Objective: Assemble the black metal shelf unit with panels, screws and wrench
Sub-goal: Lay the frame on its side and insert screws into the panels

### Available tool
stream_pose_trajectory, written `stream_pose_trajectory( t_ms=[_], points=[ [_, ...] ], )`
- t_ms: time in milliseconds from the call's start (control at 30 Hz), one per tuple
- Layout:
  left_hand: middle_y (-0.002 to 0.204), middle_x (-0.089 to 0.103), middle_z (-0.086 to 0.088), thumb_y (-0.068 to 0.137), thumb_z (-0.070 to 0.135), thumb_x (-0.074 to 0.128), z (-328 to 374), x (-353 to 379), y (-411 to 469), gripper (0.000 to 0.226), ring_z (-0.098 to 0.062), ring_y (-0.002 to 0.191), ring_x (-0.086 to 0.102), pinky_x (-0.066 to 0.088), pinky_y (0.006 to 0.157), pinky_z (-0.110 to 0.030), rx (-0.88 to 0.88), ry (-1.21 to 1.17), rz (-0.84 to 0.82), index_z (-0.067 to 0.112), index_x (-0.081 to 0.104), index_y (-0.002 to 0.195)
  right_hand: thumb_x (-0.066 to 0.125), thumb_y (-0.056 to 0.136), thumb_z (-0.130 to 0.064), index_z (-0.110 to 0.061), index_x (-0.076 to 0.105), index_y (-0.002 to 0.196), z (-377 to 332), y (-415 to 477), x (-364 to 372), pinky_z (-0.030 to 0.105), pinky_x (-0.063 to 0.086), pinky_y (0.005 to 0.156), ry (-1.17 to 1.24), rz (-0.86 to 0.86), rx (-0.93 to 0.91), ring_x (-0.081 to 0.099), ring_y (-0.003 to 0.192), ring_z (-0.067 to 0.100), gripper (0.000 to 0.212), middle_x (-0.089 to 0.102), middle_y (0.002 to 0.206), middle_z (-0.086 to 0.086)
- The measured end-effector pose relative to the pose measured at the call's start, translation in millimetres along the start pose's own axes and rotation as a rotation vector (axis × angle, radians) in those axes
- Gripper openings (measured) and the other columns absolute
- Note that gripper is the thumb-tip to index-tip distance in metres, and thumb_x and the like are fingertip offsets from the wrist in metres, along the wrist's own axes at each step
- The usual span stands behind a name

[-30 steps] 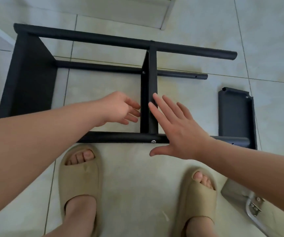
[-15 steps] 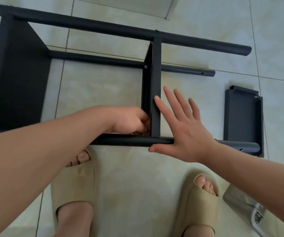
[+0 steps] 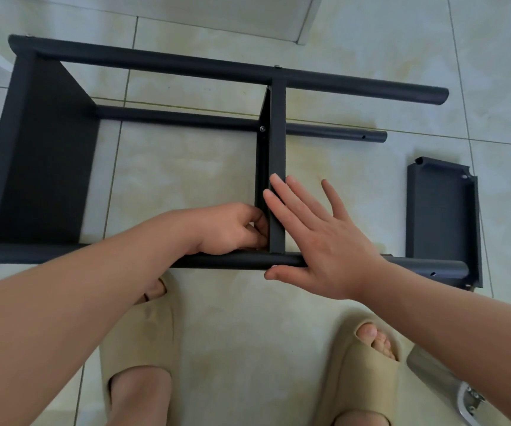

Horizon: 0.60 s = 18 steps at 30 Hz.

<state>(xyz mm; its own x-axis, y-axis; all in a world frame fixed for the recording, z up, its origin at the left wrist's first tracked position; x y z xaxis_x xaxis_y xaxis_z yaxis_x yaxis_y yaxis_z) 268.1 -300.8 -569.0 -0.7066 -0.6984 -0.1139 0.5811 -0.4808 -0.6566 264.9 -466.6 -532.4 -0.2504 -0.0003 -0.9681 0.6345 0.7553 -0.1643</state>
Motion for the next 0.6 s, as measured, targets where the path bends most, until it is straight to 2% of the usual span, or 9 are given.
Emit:
stream_pose_trajectory(
  t_ms=[100, 167, 300, 433, 533, 600],
  points=[
    [0.078, 0.074, 0.003, 0.086, 0.021, 0.067, -2.7, -1.2, 0.7, 0.009, -0.018, 0.075, 0.068, 0.052, 0.077, -0.036, -0.026, -0.039, 0.035, 0.019, 0.066, 0.096, 0.028, 0.093, -0.079, -0.011, 0.011, 0.162, 0.1, 0.6, 1.0, 0.058, 0.009, 0.125, -0.001, 0.005, -0.033, -0.002, 0.157, 0.021, 0.099, 0.0, 0.17, 0.006],
    [0.087, 0.076, -0.004, 0.088, 0.016, 0.067, -4.6, -2.9, 1.3, 0.006, -0.022, 0.082, 0.071, 0.054, 0.078, -0.035, -0.048, -0.059, 0.063, 0.019, 0.067, 0.094, 0.028, 0.093, -0.079, -0.01, 0.012, 0.162, 0.4, 0.8, 1.4, 0.057, 0.008, 0.125, -0.009, 0.012, -0.038, -0.001, 0.157, 0.022, 0.099, 0.001, 0.17, 0.007],
    [0.08, 0.074, 0.001, 0.087, 0.006, 0.068, -1.1, -3.4, -0.2, 0.017, -0.01, 0.07, 0.067, 0.048, 0.067, -0.021, -0.068, -0.08, 0.066, 0.022, 0.072, 0.083, 0.028, 0.092, -0.08, -0.011, 0.012, 0.162, 0.9, 1.1, 2.5, 0.057, 0.009, 0.125, -0.001, 0.01, -0.027, 0.0, 0.157, 0.02, 0.099, 0.001, 0.17, 0.005],
    [0.067, 0.07, 0.003, 0.082, 0.005, 0.068, 5.4, -2.9, -2.1, 0.019, -0.009, 0.057, 0.059, 0.044, 0.06, -0.021, -0.088, -0.053, 0.054, 0.022, 0.075, 0.081, 0.028, 0.092, -0.08, -0.012, 0.012, 0.162, 1.5, 1.6, 2.8, 0.058, 0.011, 0.124, 0.004, 0.003, -0.018, -0.001, 0.157, 0.02, 0.1, 0.0, 0.17, 0.003],
    [0.07, 0.071, -0.005, 0.079, 0.004, 0.068, 7.8, -3.7, -1.9, 0.017, -0.015, 0.06, 0.06, 0.046, 0.062, -0.024, -0.107, -0.08, 0.07, 0.019, 0.077, 0.08, 0.029, 0.091, -0.08, -0.012, 0.012, 0.162, 1.5, 1.9, 2.1, 0.059, 0.012, 0.124, 0.004, 0.008, -0.013, 0.001, 0.157, 0.02, 0.099, 0.002, 0.17, 0.003],
    [0.072, 0.072, -0.005, 0.081, 0.004, 0.068, 7.2, -3.0, -3.7, 0.016, -0.014, 0.062, 0.063, 0.047, 0.059, -0.021, -0.129, -0.097, 0.067, 0.017, 0.076, 0.084, 0.029, 0.091, -0.08, -0.012, 0.013, 0.162, 1.5, 1.9, 1.7, 0.059, 0.012, 0.124, 0.0, 0.005, -0.011, 0.001, 0.157, 0.02, 0.1, 0.002, 0.17, 0.002]
  ],
)
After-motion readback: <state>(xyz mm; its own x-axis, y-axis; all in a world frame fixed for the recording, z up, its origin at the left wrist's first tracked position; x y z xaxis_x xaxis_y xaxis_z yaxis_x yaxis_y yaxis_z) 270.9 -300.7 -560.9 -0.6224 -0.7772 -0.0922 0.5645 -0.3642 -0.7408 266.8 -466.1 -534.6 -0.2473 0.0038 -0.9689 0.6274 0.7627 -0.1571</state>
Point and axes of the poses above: each hand's wrist, its own y-axis towards the middle knuckle, its own x-axis out of the palm, z = x × y, the point moved 4 cm from there along y, towards the middle knuckle
